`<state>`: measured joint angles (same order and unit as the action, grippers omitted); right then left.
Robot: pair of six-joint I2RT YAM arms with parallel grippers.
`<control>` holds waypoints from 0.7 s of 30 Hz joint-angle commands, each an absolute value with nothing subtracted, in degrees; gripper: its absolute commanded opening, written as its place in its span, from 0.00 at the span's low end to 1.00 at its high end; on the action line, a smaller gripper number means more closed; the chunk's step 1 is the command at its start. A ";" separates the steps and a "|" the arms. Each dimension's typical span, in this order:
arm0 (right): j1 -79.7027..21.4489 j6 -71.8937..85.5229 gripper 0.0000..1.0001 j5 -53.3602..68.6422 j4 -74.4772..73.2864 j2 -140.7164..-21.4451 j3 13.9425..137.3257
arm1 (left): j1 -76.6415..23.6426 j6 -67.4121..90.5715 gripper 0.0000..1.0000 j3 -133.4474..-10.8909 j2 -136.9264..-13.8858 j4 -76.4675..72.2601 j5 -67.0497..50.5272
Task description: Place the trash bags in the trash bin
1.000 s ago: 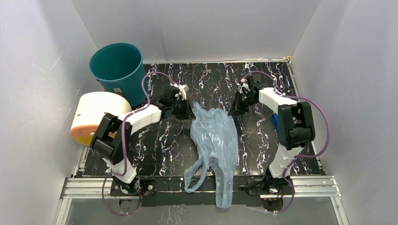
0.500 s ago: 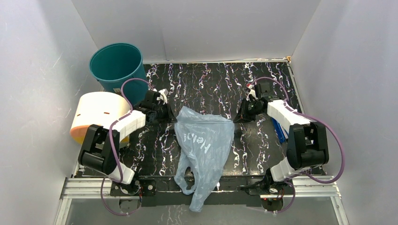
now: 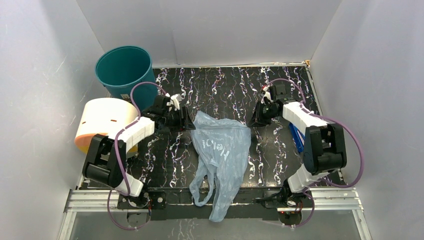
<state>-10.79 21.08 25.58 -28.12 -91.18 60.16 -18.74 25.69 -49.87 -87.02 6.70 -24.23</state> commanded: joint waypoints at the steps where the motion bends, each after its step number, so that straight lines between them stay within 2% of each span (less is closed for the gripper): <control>1: -13.33 16.44 0.68 23.91 -22.04 -94.76 64.64 | -18.66 24.45 0.61 -48.21 -82.84 8.67 -26.84; 2: -14.43 21.09 0.80 32.45 -24.92 -95.67 66.00 | -18.68 24.76 0.65 -47.33 -81.71 7.80 -27.64; 6: -19.98 16.95 0.83 16.36 -21.67 -95.70 67.03 | -18.63 24.25 0.78 -44.36 -77.78 6.19 -29.65; 8: -21.12 14.94 0.84 13.81 -16.35 -93.90 64.84 | -18.64 23.02 0.81 -43.21 -77.06 6.79 -32.91; 11: -21.93 10.91 0.84 14.58 -9.82 -92.58 63.33 | -18.66 24.12 0.82 -40.16 -76.61 4.42 -37.17; 15: -22.74 7.68 0.84 11.66 -8.23 -92.90 64.93 | -18.74 29.15 0.82 -35.83 -74.53 0.27 -38.95; 21: -22.76 5.13 0.82 20.97 -7.83 -97.89 68.19 | -19.36 32.80 0.81 -30.04 -71.52 -3.84 -38.41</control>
<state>-22.52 8.60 15.35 -10.83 -95.22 63.70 -18.81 29.41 -32.32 -74.63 0.67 -35.79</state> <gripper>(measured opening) 0.835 0.817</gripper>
